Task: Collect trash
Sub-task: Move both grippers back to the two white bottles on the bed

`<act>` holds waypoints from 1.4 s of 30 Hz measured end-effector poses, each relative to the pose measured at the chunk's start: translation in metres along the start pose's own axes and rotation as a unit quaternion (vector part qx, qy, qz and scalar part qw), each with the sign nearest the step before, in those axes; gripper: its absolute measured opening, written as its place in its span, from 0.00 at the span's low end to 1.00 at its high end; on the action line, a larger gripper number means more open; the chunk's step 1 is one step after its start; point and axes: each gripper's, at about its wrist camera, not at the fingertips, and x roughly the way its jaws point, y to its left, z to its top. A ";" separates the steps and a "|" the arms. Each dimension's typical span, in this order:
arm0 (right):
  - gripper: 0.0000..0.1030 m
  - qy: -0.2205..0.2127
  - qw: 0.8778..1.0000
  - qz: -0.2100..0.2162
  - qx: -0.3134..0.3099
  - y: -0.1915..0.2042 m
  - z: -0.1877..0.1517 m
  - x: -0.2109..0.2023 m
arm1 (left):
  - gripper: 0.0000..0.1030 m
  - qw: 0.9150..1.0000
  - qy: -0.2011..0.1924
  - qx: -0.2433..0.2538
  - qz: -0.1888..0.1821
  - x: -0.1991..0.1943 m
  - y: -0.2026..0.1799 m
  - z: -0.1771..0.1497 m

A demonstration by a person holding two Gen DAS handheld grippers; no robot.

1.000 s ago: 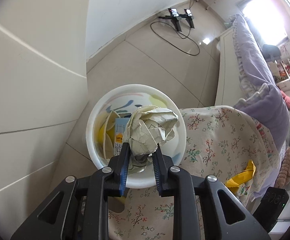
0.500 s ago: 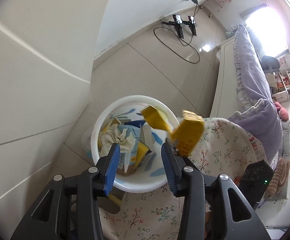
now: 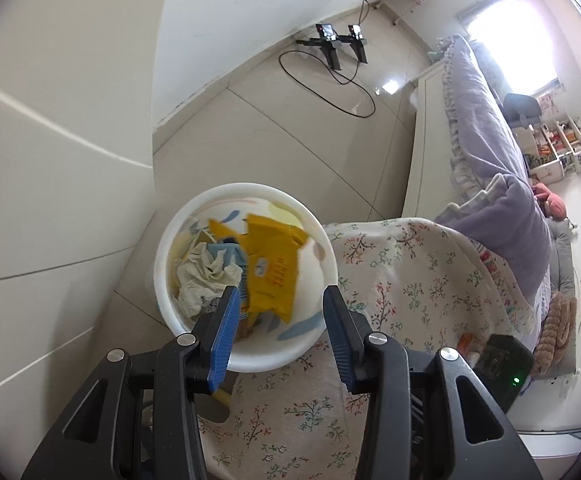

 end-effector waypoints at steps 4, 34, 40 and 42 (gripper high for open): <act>0.51 -0.008 1.000 0.007 0.001 -0.025 -0.011 -0.030 | 0.44 1.000 0.004 0.022 0.005 0.004 -0.019 -0.008; 0.69 -0.079 0.966 -0.188 0.161 -0.339 -0.044 -0.264 | 0.46 0.870 0.078 0.486 0.028 0.155 -0.349 -0.230; 0.69 -0.083 0.965 -0.162 0.187 -0.358 -0.056 -0.277 | 0.57 0.728 0.023 0.681 0.070 0.176 -0.377 -0.278; 0.69 -0.089 0.966 -0.152 0.191 -0.359 -0.057 -0.282 | 0.57 0.694 0.028 0.717 0.063 0.183 -0.378 -0.296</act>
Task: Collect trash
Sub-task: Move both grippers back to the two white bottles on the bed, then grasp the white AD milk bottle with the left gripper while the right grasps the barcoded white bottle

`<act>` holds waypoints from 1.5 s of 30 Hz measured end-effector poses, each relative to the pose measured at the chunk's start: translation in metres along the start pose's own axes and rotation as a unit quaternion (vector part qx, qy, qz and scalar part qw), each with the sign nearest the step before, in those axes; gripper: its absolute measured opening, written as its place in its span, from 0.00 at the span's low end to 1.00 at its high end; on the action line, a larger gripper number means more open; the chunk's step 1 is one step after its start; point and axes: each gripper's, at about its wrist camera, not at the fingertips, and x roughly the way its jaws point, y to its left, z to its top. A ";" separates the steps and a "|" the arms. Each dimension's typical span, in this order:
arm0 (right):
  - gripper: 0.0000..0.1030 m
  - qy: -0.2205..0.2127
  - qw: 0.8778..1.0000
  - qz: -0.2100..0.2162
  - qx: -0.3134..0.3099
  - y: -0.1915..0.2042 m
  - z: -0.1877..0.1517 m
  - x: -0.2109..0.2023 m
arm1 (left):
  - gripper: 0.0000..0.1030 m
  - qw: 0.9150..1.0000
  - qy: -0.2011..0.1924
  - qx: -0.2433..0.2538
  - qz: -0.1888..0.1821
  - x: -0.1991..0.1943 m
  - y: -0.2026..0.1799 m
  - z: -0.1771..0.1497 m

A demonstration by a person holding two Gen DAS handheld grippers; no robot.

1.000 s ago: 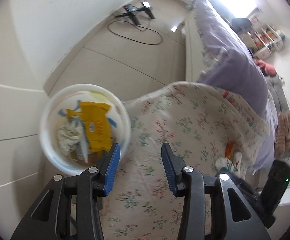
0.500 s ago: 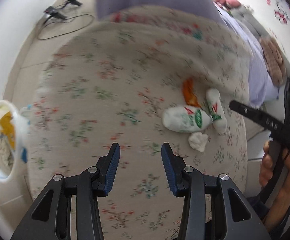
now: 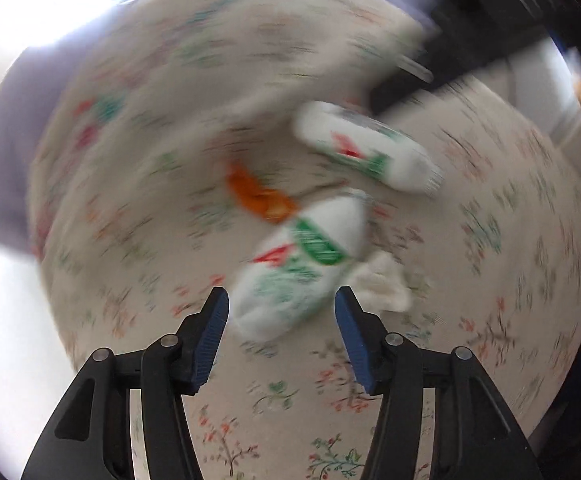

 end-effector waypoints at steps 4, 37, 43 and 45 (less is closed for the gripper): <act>0.69 0.000 1.000 0.009 0.001 0.000 0.001 -0.004 | 0.57 0.998 0.008 0.057 0.023 0.020 -0.018 0.005; 0.69 0.029 0.998 0.015 0.047 -0.020 0.009 0.015 | 0.21 0.989 0.040 -0.095 -0.107 0.038 0.073 0.023; 0.69 0.035 0.999 0.006 0.040 -0.014 0.012 0.025 | 0.21 0.983 0.035 -0.128 -0.125 0.010 0.089 -0.010; 0.69 0.038 0.999 0.005 0.036 -0.011 0.012 0.029 | 0.21 0.980 0.022 -0.147 -0.132 -0.003 0.095 -0.015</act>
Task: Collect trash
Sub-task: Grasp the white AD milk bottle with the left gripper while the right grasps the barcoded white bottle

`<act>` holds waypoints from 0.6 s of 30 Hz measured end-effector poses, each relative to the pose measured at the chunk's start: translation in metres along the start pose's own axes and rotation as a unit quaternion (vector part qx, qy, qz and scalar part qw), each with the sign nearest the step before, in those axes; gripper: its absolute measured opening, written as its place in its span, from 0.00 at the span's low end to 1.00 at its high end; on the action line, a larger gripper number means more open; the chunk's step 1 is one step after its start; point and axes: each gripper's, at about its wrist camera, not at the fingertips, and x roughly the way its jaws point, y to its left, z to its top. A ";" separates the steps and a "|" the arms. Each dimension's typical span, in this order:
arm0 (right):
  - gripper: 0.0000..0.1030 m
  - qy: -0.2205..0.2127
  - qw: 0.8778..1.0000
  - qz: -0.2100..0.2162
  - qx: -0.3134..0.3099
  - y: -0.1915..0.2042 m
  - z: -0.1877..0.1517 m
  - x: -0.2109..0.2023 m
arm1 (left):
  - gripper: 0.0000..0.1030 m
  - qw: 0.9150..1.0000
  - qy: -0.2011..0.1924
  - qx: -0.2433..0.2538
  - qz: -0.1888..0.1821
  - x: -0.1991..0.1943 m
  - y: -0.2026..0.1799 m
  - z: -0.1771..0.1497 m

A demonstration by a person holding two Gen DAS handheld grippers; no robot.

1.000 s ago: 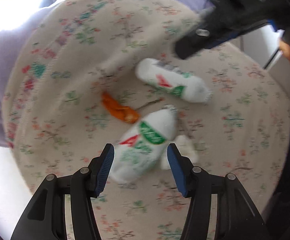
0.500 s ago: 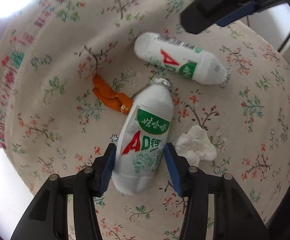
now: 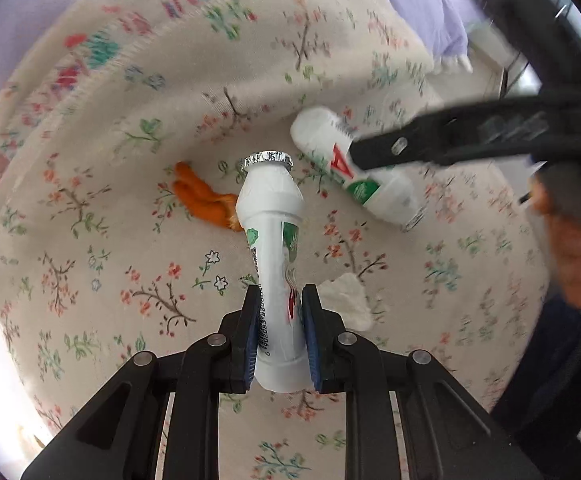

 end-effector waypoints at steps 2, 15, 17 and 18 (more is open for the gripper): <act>0.69 0.003 1.000 -0.002 -0.005 0.004 0.001 0.004 | 0.21 1.000 -0.016 -0.023 -0.006 -0.017 0.008 -0.004; 0.39 0.021 0.998 -0.041 -0.035 0.030 -0.001 0.037 | 0.21 0.984 -0.070 -0.164 0.020 -0.091 0.038 -0.061; 0.39 -0.001 0.999 -0.031 -0.024 0.033 -0.001 0.026 | 0.21 0.980 -0.077 -0.181 0.029 -0.099 0.047 -0.073; 0.38 -0.011 1.000 -0.020 -0.020 0.035 -0.003 0.019 | 0.21 0.978 -0.077 -0.188 0.034 -0.095 0.046 -0.077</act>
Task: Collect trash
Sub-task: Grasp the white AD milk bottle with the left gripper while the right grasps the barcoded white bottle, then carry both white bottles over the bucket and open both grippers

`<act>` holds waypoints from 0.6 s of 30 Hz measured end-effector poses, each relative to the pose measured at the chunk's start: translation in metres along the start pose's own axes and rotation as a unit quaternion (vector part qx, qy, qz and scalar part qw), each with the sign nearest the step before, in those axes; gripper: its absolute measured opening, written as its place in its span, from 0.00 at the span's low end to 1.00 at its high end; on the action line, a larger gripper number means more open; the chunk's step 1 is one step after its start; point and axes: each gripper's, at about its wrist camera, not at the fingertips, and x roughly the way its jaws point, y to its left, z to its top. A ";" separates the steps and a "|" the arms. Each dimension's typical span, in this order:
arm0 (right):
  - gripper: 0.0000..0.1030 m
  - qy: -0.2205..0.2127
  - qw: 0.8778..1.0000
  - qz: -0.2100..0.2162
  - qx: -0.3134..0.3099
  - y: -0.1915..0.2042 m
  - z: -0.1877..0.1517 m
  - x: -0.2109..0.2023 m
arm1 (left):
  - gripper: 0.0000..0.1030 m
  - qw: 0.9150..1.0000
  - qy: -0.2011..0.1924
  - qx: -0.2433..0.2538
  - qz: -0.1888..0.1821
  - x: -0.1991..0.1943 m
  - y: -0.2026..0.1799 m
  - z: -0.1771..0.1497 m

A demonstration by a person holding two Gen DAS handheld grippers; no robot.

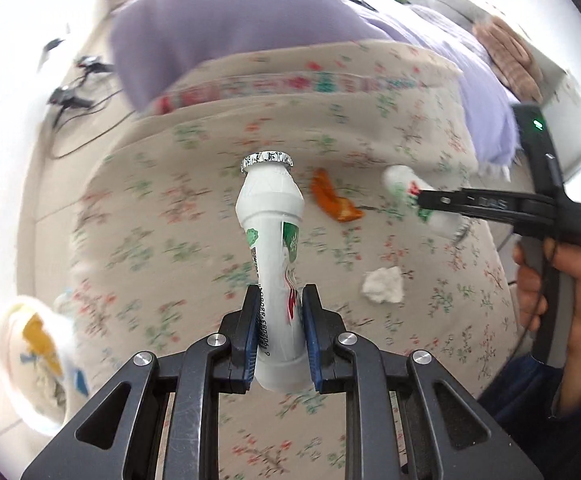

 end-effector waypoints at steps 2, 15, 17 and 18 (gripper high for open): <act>0.38 -0.016 1.000 0.017 -0.004 0.007 -0.004 -0.011 | 0.21 1.000 -0.003 -0.018 0.010 -0.001 0.012 -0.008; 0.38 -0.040 0.991 0.126 -0.018 0.071 -0.035 -0.019 | 0.21 0.963 -0.063 -0.259 0.045 -0.078 0.193 -0.088; 0.38 -0.036 0.989 0.143 -0.023 0.081 -0.037 -0.017 | 0.21 0.948 -0.055 -0.309 0.051 -0.081 0.222 -0.113; 0.38 -0.033 0.988 0.149 -0.029 0.087 -0.039 -0.017 | 0.21 0.942 -0.049 -0.326 0.053 -0.082 0.233 -0.122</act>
